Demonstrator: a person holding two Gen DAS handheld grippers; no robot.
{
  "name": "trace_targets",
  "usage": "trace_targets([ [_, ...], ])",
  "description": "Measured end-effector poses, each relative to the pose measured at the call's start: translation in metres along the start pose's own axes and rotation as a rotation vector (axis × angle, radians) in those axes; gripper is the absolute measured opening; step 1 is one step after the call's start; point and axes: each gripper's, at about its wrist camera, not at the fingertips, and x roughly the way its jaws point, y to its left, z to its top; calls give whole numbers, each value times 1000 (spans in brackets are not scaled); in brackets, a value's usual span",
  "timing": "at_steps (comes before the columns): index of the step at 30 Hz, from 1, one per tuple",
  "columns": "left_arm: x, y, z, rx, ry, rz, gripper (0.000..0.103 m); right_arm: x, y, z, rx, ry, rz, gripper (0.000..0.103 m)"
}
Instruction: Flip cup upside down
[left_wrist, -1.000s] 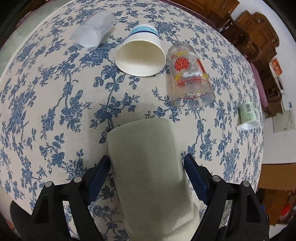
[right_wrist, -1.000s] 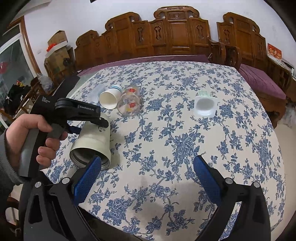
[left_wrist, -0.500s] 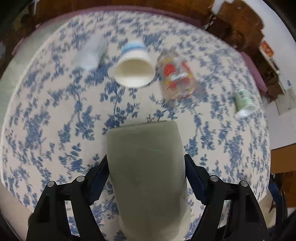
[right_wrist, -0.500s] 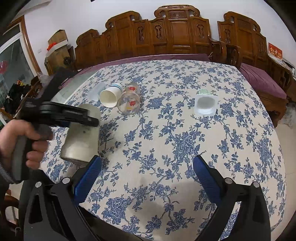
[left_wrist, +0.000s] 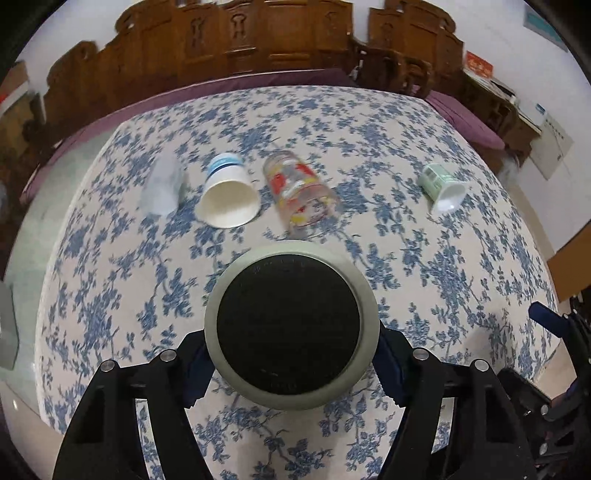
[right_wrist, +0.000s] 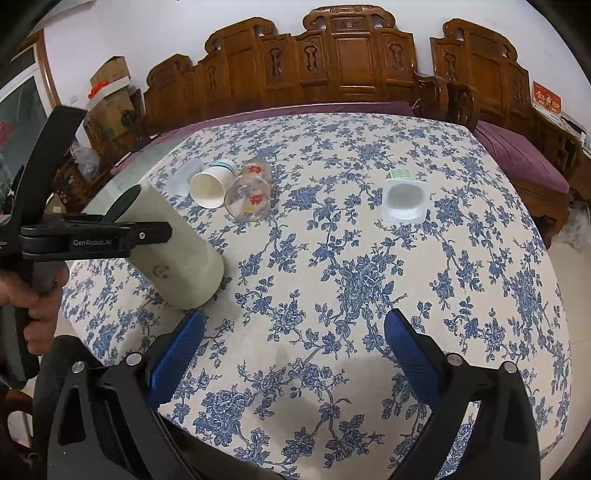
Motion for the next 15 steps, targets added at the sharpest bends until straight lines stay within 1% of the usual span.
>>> trace_targets([
  [4, -1, -15, 5, 48, -33, 27, 69, 2, -1, -1, -1, 2, -4, 99],
  [10, 4, -23, 6, 62, -40, 17, 69, 1, -3, 0, 4, -3, -8, 99],
  [13, 11, -25, 5, 62, -24, 7, 69, 0, -3, 0, 2, -5, -10, 99],
  [15, 11, -26, 3, 70, -27, 8, 70, 0, -3, 0, 1, -6, -12, 99],
])
